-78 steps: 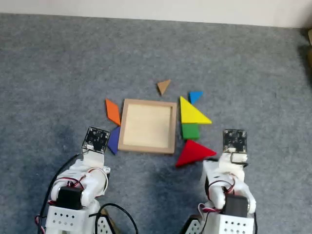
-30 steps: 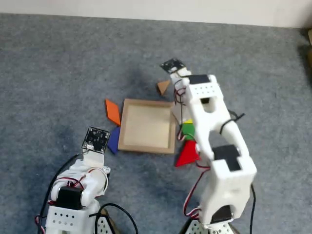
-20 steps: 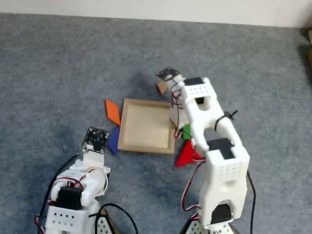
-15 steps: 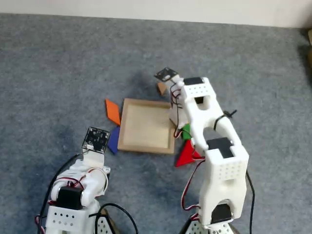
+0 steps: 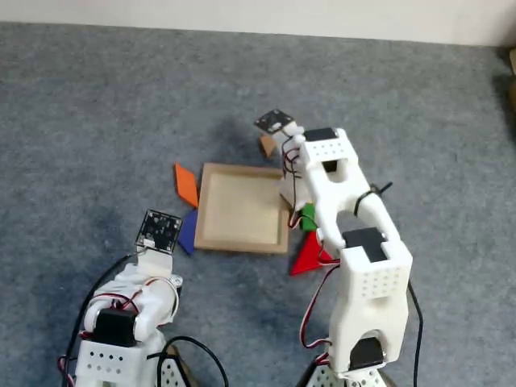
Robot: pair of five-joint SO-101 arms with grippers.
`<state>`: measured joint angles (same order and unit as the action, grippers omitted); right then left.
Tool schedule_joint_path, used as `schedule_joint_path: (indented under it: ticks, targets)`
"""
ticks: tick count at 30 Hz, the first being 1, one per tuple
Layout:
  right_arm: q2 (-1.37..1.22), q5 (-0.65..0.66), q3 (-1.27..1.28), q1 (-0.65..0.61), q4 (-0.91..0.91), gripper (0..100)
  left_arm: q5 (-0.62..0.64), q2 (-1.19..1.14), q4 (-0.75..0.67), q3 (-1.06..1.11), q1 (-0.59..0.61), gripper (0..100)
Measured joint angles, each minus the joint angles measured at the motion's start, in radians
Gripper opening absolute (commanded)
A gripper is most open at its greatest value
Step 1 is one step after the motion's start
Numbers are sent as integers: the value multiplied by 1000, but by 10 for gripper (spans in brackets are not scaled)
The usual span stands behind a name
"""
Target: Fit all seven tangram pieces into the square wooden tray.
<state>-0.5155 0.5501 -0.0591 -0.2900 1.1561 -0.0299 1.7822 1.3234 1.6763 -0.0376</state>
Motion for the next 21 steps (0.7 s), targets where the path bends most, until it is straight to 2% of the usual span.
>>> schedule_joint_path:
  ticks: [11, 21]
  targets:
    - [0, 0, -3, 9, -6, 179, 0, 0, 0, 0, 0, 7]
    - [-8, -2, -224, 9, 222, 178, 0, 0, 0, 0, 0, 7]
